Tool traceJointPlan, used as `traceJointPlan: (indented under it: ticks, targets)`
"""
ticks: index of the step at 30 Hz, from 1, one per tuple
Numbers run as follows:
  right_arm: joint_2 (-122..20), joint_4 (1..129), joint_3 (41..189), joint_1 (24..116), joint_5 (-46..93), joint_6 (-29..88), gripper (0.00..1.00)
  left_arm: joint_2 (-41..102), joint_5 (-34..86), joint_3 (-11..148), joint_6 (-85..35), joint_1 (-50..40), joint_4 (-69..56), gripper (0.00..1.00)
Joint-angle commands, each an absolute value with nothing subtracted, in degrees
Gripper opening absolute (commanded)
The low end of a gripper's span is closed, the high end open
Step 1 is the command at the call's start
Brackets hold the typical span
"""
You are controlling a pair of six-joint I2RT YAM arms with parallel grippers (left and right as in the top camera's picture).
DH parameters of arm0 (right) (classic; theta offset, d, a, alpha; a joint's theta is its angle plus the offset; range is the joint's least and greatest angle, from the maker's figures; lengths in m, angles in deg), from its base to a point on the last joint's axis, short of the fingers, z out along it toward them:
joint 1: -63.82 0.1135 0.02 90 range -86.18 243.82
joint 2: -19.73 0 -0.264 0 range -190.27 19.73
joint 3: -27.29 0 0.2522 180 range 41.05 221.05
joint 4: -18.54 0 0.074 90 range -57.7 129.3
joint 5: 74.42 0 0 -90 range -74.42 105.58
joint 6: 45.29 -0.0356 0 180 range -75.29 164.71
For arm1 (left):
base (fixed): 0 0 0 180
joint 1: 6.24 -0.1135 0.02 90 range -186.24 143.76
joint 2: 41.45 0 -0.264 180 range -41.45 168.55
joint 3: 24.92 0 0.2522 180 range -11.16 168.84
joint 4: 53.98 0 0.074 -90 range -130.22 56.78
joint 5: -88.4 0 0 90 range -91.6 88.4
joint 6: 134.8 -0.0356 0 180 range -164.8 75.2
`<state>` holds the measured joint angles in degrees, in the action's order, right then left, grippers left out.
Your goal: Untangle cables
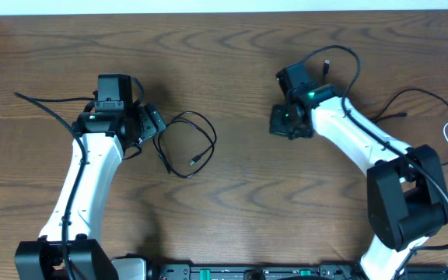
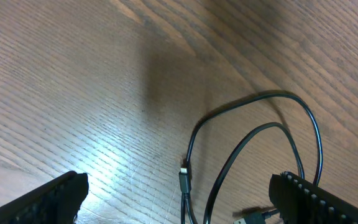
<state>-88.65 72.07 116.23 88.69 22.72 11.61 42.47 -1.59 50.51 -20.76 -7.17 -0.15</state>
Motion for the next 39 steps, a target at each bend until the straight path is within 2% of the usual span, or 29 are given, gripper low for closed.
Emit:
traceJointPlan:
  ticks: [1, 7, 14, 18, 23, 27, 39]
  targets:
    - [-89.04, 68.97, 116.55, 91.81, 29.69, 15.32, 0.01, 42.78, -2.29, 50.95, -20.48, -7.30, 0.01, 0.98]
    - [-89.04, 61.27, 117.32, 97.56, 32.66, 18.60, 0.01, 42.78, -2.29, 50.95, -20.48, -7.30, 0.01, 0.98]
    - [-89.04, 64.47, 128.99, 99.57, 34.35, 18.47, 0.01, 42.78, -2.29, 50.95, -20.48, -7.30, 0.01, 0.98]
    - [-89.06, 62.87, 130.37, 100.55, 33.47, 18.47, 0.02, 42.78, -2.29, 50.95, -20.48, -7.30, 0.03, 0.98]
    - [-91.16, 61.51, 130.17, 103.11, 26.11, 18.47, 0.36, 42.78, -2.29, 50.95, -20.48, -7.30, 0.03, 0.98]
    - [-94.13, 59.68, 130.17, 105.45, 22.96, 18.67, 0.52, 42.78, -2.29, 50.95, -20.48, -7.30, 0.03, 0.98]
    - [-104.91, 58.19, 130.17, 108.29, 13.91, 18.67, 0.66, 42.78, -2.29, 50.95, -20.48, -7.30, 0.03, 0.98]
